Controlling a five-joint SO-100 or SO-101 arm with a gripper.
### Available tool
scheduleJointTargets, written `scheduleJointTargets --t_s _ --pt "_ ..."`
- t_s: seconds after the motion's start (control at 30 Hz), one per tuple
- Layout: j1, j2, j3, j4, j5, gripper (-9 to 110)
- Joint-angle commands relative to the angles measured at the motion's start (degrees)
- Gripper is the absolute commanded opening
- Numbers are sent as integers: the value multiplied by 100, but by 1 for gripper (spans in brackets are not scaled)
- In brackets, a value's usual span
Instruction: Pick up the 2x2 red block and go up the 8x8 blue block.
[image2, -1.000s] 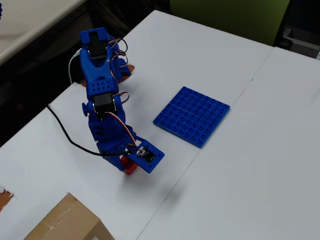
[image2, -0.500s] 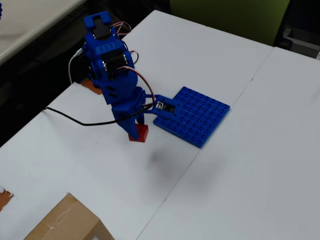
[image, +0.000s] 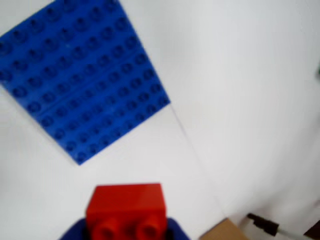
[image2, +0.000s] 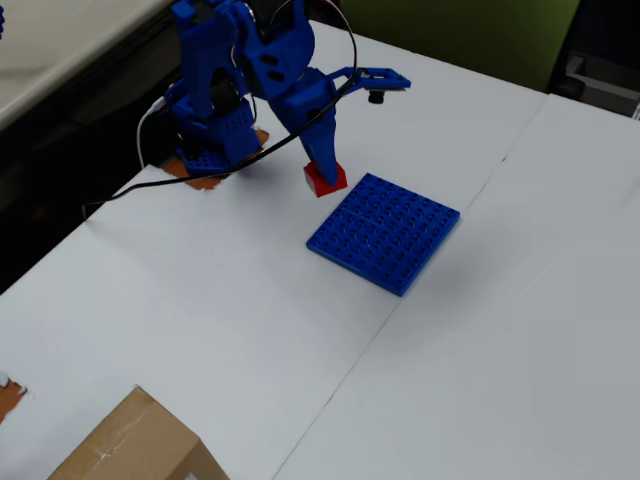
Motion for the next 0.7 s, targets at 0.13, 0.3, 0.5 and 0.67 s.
scheduleJointTargets --t_s 0.13,0.3,0.5,0.67 --pt "-747 158 -281 149 -976 1" --pt "-1090 -114 -308 97 -1081 1" --pt "-1283 -721 -738 88 -1178 1" --pt "-1459 -1099 -870 -44 -1187 1"
